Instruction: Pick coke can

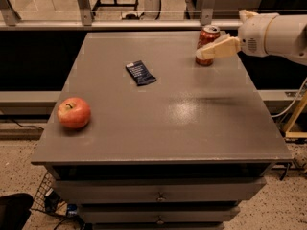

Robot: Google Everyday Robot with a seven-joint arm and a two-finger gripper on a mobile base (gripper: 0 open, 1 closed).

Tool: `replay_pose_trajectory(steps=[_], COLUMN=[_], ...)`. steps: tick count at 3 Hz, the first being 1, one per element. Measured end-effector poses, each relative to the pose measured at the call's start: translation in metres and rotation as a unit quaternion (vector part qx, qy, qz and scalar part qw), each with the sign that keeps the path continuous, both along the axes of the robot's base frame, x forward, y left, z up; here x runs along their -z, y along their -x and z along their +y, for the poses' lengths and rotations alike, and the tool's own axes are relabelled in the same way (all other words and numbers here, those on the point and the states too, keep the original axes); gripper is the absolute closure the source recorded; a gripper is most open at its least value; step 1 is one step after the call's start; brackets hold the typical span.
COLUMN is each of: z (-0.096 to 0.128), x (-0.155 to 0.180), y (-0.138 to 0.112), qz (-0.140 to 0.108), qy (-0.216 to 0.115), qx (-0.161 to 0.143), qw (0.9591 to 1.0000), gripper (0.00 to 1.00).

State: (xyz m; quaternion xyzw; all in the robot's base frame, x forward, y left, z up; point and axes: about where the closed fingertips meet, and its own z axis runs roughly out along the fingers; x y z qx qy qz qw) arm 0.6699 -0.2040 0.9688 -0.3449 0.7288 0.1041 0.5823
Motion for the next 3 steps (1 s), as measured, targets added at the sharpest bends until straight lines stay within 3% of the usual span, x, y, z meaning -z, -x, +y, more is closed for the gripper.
replay_pose_trajectory(steps=[1,2,3], z=[0.004,0.005,-0.005], x=[0.009,0.017,0.022], y=[-0.032,-0.056,-0.071], qz=[-0.011,-0.026,-0.04], qy=[-0.04,-0.059,-0.063], qx=[-0.022,-0.04,-0.04], qw=[0.9989,0.9971,0.9964], gripper=[0.0,0.0,0.0])
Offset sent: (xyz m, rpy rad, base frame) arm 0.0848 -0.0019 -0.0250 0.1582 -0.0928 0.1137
